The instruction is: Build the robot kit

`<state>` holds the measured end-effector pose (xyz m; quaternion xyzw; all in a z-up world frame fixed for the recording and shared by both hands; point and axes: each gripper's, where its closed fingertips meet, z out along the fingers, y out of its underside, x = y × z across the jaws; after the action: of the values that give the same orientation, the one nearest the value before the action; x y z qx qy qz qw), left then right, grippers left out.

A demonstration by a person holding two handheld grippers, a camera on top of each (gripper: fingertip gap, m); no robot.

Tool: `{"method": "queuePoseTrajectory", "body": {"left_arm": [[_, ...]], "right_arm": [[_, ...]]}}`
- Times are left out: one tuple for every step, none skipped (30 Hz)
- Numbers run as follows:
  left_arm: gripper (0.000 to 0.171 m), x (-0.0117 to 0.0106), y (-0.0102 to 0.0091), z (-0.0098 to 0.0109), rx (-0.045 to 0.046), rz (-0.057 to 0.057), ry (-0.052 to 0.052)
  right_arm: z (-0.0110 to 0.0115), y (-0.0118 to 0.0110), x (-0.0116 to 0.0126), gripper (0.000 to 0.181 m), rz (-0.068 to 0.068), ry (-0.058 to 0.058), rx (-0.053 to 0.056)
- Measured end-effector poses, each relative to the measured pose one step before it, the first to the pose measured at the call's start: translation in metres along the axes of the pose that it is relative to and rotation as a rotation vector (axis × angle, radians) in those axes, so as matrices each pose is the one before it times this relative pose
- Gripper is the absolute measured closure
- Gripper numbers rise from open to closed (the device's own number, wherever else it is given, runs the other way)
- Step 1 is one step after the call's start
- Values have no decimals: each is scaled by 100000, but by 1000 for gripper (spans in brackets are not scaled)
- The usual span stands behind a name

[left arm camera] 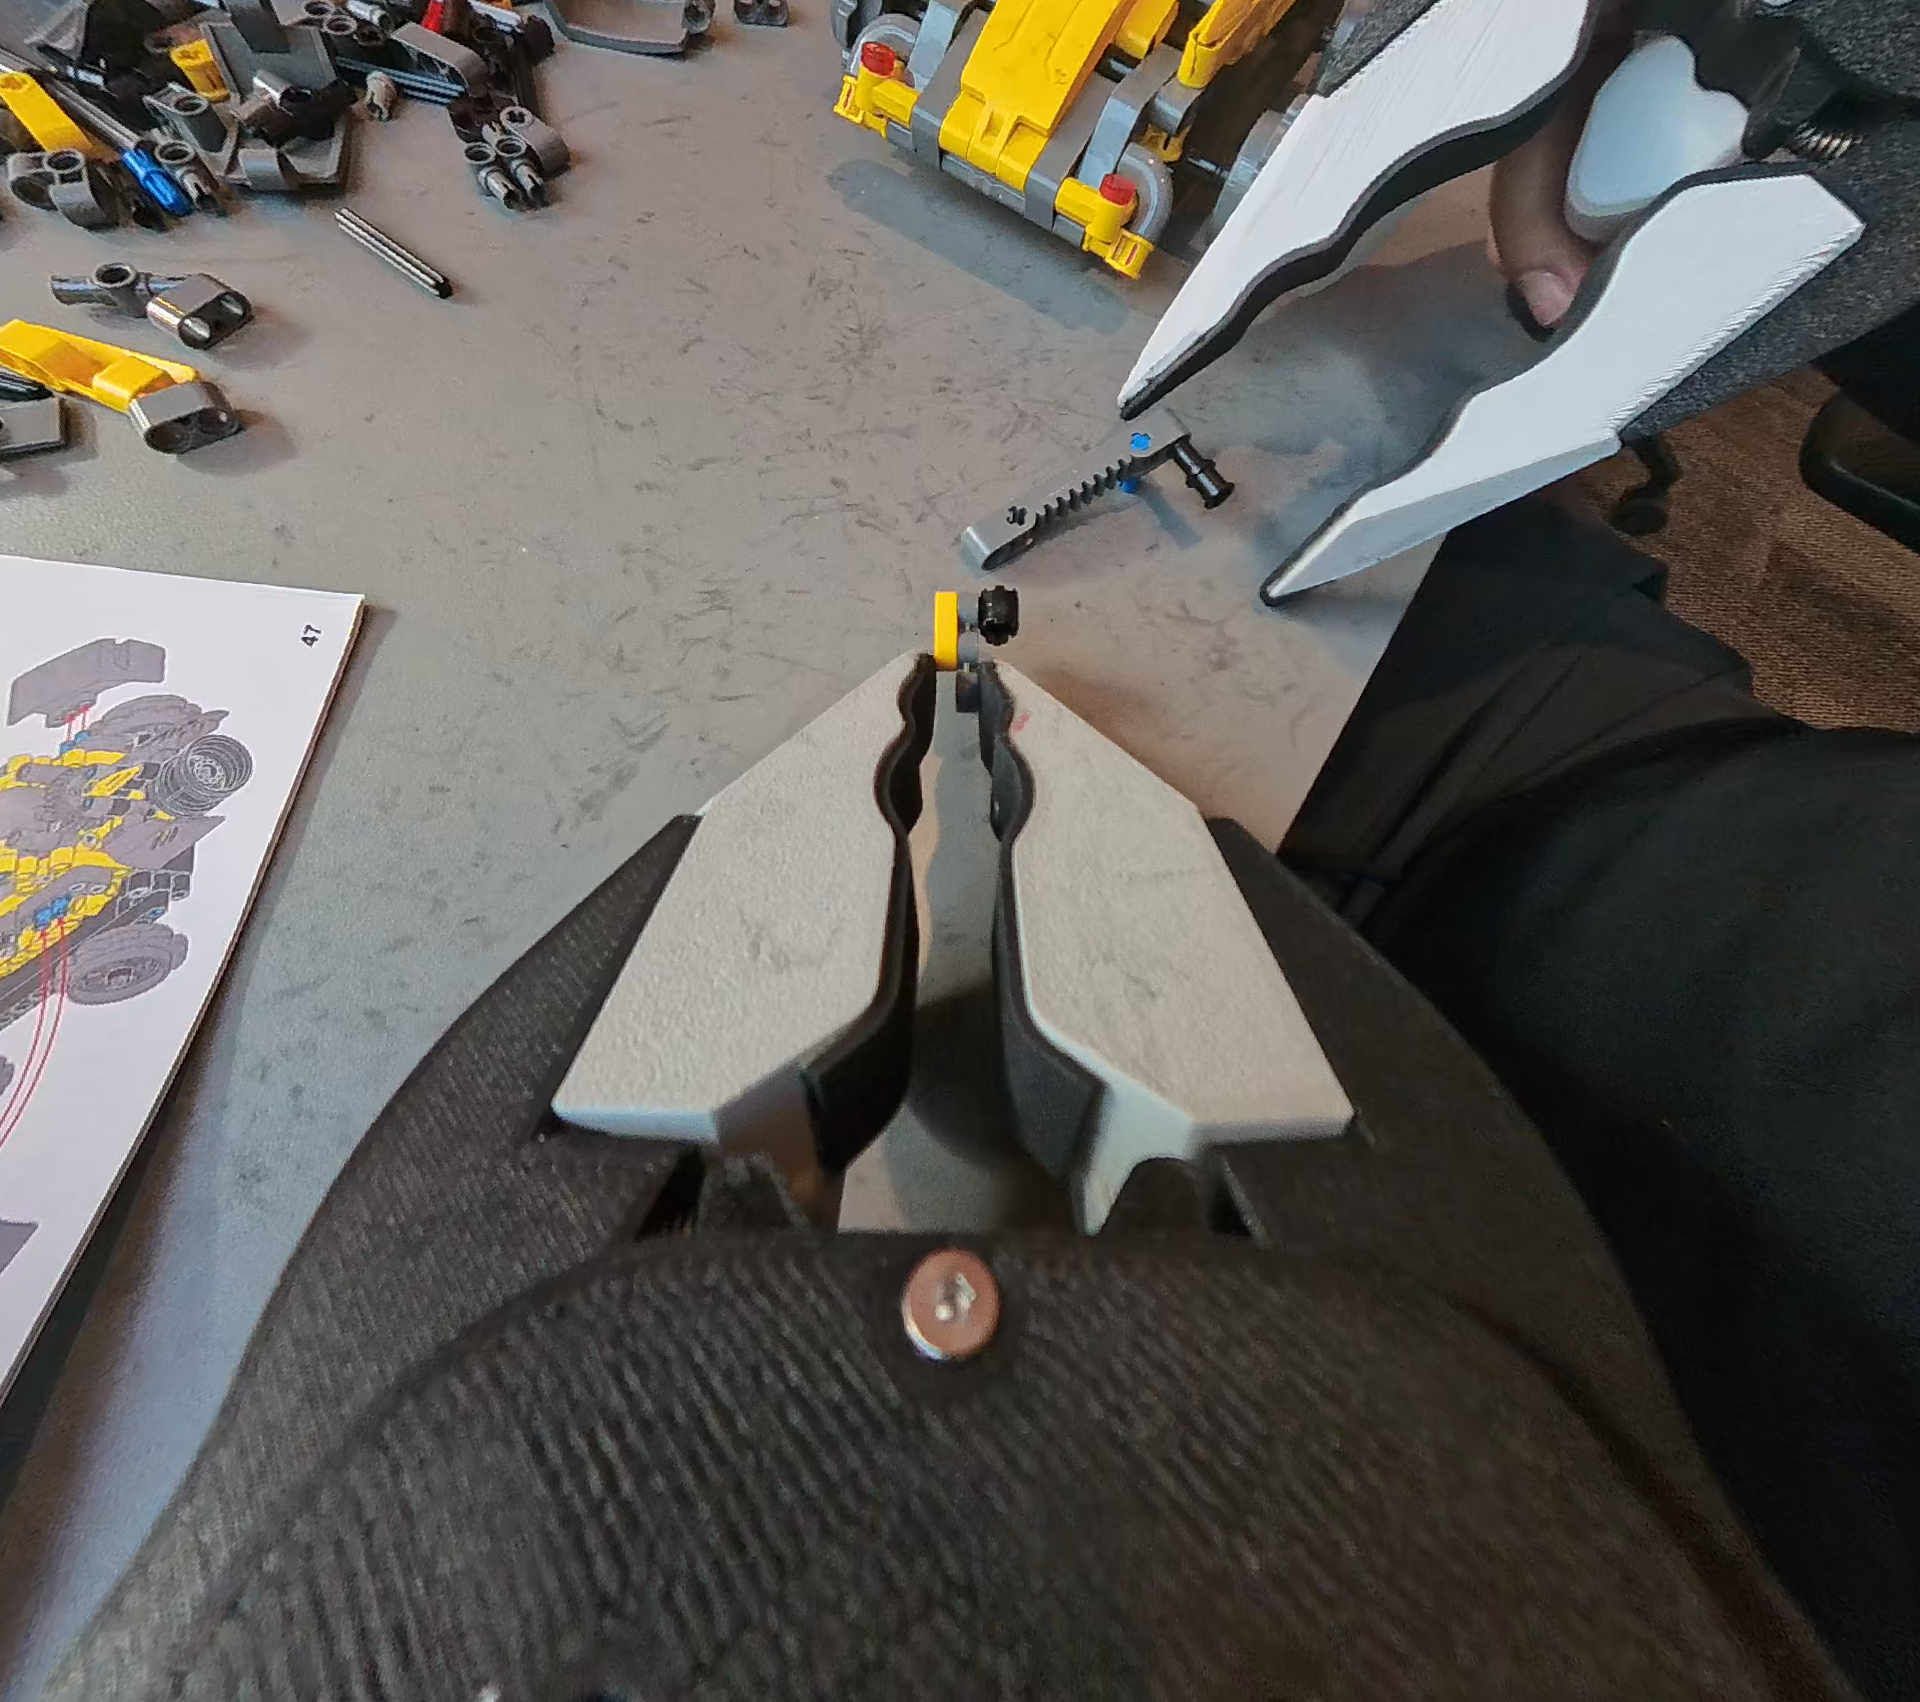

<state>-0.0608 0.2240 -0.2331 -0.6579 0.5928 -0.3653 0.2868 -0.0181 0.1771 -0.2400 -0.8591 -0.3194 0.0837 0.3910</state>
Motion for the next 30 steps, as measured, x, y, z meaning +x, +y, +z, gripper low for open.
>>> {"method": "queuePoseTrajectory", "body": {"left_arm": [[166, 1, 2, -6, 29, 34, 29], [166, 17, 3, 0, -13, 33, 65], [166, 8, 0, 5, -43, 38, 75], [166, 15, 5, -1, -24, 59, 66], [166, 16, -2, 2, 22, 52, 71], [166, 10, 0, -6, 38, 39, 90], [166, 10, -6, -17, 66, 28, 82], [166, 8, -6, -2, 84, -3, 57], [166, 1, -4, 1, 19, -35, 64], [166, 6, 5, -4, -47, -49, 86], [166, 6, 12, 8, -75, -52, 96], [166, 14, 12, 9, -68, -50, 83], [166, 1, 4, 2, -79, -60, 47], [166, -4, 10, 9, -64, -60, 20], [166, -6, -2, 0, 6, -65, -2], [166, -15, -5, 0, 18, -75, -3], [166, 6, 14, 8, -85, -21, 39], [166, 10, 18, 13, -144, 42, 27], [166, 21, 17, 20, -164, 86, 56], [166, 16, 21, 17, -204, 100, 100], [166, 12, 17, 13, -136, 60, 51], [166, 6, 14, 4, -30, 23, -4], [166, 4, 0, 5, -43, 1, 28], [166, 9, 14, 8, -83, -14, 69], [166, -3, 5, -4, -46, -16, 40], [166, 1, 8, 11, -40, 0, 18], [166, 18, 3, 5, -54, 34, 71], [166, 10, 1, -1, -9, 43, 95], [166, 12, -1, 0, 4, -3, 85], [166, 1, -4, 1, 19, -41, 59]], "right_arm": [[-4, 6, 33, 132, 114, 235, -7], [-1, 8, 40, 132, 180, 121, -25], [-7, 3, 47, 132, 276, 109, -39], [1, 9, 60, 132, 259, 206, -35], [11, 13, 39, 132, 222, 100, -42], [7, 2, 12, 132, 161, -76, -55], [5, -2, 7, 132, 73, 45, -20], [6, -4, 22, 133, 62, 145, -5], [7, -4, 1, 133, 69, 58, -38], [12, -10, -18, 133, 111, -4, -33], [14, -12, -39, 134, 100, -100, -51], [16, 3, -52, 135, 122, -231, -71], [16, -11, -39, 136, 202, -147, -59], [10, 7, -15, 136, 182, -51, -38], [-1, 2, -19, 137, 228, -21, -16], [-1, 2, -12, 137, 177, 1, -11], [-8, 4, -28, 137, 72, -23, 8], [-9, 2, -12, 138, -66, 125, 27], [-15, 7, -16, 138, -129, 264, 0], [-9, 1, -1, 138, -91, 348, 4], [3, 9, -11, 138, 90, 230, -37], [6, -1, 1, 138, 310, 181, -64], [0, 1, -14, 139, 261, 28, -7], [2, 10, -10, 139, 121, 38, 18], [6, -6, -11, 139, 80, 74, -25], [5, -2, -31, 140, 157, 27, -86], [11, -6, -39, 141, 179, -61, -90], [20, -3, -54, 141, 174, -163, -65], [13, -6, -39, 142, 212, -139, -94], [21, -14, -8, 142, 162, 15, -78]]}}
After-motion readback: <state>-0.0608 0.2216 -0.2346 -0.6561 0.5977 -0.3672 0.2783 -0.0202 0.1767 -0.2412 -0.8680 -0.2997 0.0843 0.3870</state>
